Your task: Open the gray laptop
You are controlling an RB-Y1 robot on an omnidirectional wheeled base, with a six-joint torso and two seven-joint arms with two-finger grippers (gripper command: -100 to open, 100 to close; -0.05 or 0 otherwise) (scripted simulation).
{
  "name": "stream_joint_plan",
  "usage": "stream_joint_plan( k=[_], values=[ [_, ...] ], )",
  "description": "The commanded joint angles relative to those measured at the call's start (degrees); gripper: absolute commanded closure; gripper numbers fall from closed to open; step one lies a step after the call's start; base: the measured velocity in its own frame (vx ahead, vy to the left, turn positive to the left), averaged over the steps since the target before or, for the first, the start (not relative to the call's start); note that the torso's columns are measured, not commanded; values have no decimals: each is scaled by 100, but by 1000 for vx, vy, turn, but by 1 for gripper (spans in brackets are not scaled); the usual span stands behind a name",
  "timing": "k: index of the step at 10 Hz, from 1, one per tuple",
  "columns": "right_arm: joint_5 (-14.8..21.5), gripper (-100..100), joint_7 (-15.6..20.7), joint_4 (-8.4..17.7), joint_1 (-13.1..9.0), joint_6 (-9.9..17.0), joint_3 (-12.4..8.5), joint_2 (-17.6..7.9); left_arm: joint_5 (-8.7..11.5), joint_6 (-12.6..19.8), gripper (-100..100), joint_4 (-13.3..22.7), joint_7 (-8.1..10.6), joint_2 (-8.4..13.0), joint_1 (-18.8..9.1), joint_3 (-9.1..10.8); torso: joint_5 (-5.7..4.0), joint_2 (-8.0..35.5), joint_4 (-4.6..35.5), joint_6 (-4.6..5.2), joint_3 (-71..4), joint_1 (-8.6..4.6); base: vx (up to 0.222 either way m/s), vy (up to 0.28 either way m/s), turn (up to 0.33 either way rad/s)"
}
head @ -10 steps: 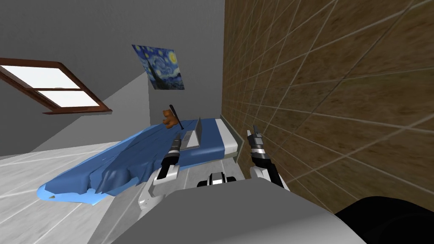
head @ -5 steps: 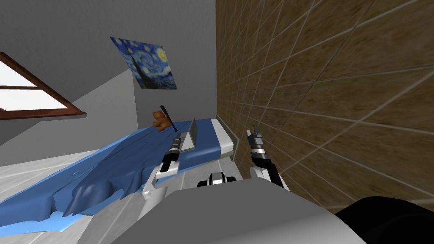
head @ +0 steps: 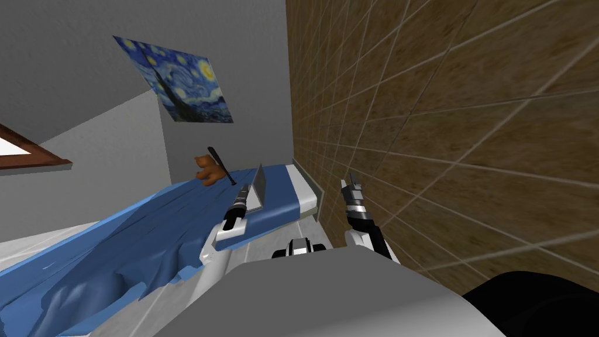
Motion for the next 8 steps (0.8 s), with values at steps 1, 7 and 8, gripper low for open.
stream_joint_plan(
  k=[1,7,8],
  values=[
    [0,0,0,0,0,0,0,0,-116,239,-100,267,-90,43,-242,135,0,-1,-1,0,-1,0,9,-26,-130],
    [0,0,0,0,1,0,-1,0,-221,479,100,511,-172,104,-483,258,2,3,1,0,2,5,4,-18,-75],
    [0,0,0,0,0,0,0,0,-46,402,100,588,-7,6,-546,274,7,-2,-7,-4,0,6,-20,87,43]
  ],
)
